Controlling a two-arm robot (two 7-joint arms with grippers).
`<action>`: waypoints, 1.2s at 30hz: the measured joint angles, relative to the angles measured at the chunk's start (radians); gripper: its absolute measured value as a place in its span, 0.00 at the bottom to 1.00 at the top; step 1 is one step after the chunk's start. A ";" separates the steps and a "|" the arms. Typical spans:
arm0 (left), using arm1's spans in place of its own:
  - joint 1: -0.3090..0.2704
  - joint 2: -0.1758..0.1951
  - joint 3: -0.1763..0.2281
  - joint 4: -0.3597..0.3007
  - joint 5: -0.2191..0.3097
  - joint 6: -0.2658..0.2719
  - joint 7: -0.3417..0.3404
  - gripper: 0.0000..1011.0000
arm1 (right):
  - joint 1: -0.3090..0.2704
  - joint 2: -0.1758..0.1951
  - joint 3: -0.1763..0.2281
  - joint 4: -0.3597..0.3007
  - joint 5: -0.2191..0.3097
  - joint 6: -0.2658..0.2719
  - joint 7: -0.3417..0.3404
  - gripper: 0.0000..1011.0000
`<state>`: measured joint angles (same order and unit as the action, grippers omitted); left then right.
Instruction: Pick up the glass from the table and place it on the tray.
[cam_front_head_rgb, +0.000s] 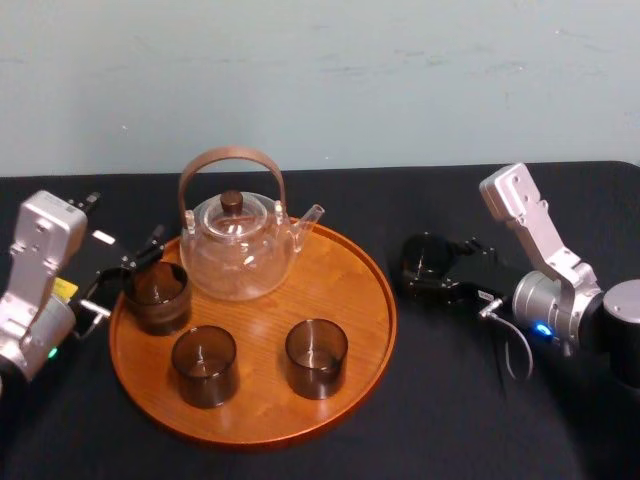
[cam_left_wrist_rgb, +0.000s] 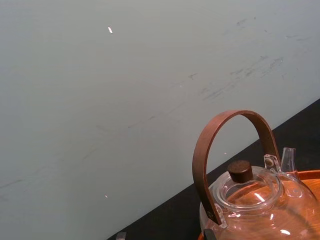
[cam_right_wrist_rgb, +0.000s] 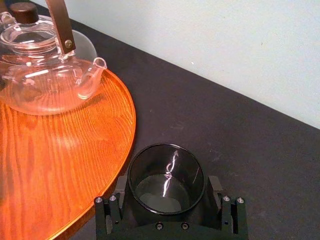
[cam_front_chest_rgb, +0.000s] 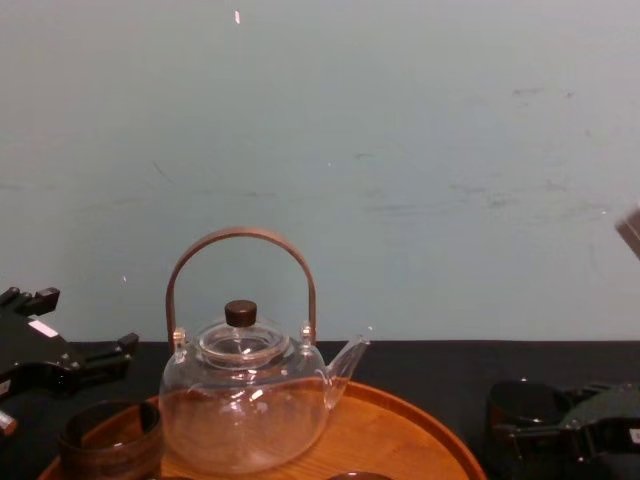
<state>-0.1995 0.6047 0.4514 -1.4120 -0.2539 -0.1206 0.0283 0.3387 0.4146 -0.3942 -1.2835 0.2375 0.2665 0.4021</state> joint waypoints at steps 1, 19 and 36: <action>0.000 0.000 0.000 0.000 0.000 0.000 0.000 0.99 | 0.002 -0.002 0.000 0.004 -0.002 -0.001 0.000 0.99; 0.000 0.000 0.000 0.000 0.000 0.000 0.000 0.99 | 0.036 -0.032 -0.007 0.059 -0.025 -0.011 0.022 0.99; 0.000 0.000 0.000 0.000 0.000 0.000 0.000 0.99 | 0.039 -0.032 -0.009 0.060 -0.030 -0.014 0.025 0.91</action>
<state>-0.1995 0.6047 0.4514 -1.4120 -0.2539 -0.1205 0.0283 0.3777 0.3822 -0.4033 -1.2230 0.2079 0.2525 0.4269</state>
